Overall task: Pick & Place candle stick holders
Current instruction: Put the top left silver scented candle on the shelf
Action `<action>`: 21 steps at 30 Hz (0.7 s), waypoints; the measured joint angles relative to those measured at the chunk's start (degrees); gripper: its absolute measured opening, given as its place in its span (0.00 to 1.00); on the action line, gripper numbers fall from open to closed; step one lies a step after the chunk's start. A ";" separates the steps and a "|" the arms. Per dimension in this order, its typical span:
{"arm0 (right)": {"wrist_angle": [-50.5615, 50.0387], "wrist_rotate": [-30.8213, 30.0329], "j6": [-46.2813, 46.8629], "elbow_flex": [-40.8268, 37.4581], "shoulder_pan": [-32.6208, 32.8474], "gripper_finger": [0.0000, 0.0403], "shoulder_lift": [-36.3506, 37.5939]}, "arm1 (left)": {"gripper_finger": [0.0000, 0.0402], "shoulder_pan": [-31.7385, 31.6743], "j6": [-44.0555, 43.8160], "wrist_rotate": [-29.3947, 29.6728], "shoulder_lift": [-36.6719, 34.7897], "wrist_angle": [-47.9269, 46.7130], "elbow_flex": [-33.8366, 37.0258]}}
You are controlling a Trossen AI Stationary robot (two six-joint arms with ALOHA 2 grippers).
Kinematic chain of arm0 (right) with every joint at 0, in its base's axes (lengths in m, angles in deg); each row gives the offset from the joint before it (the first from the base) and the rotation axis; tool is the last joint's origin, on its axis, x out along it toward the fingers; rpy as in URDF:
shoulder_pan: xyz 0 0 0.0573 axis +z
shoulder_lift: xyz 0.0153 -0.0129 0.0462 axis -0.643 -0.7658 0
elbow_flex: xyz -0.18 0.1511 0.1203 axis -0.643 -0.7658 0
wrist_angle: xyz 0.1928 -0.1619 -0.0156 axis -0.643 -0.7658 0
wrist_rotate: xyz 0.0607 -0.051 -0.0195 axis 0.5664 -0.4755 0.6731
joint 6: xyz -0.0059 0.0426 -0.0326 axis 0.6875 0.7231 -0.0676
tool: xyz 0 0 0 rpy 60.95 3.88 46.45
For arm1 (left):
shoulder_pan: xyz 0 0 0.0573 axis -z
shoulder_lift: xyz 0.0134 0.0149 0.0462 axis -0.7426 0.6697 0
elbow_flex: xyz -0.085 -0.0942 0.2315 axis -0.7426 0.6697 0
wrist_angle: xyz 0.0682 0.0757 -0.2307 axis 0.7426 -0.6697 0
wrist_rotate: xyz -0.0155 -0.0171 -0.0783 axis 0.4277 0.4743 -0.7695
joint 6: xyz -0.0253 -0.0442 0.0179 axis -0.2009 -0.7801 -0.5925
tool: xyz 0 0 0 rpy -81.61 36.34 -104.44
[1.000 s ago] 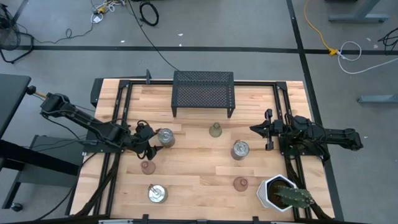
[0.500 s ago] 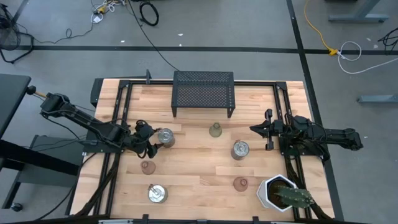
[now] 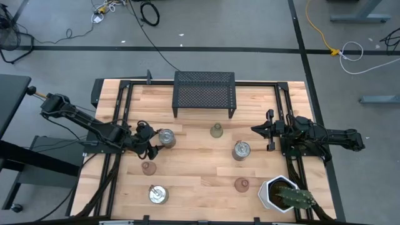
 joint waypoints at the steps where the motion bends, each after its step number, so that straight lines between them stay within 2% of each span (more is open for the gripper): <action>1: -0.01 0.00 0.00 -0.01 -0.01 0.05 0.00 | 1.00 0.00 0.07 0.64 0.00 -0.01 0.00; 4: -0.01 0.02 0.02 0.00 -0.02 0.05 0.00 | 1.00 0.02 0.26 1.54 0.05 0.10 0.01; 11: -0.02 0.00 0.02 -0.01 0.01 0.05 0.00 | 1.00 0.42 2.53 3.28 0.94 9.78 3.56; 14: 0.00 0.00 0.02 0.00 -0.02 0.05 0.00 | 1.00 0.37 5.78 4.20 1.20 9.68 3.72; 21: 0.00 0.00 0.00 0.00 0.00 0.05 0.00 | 1.00 0.31 6.67 4.96 2.30 10.57 3.72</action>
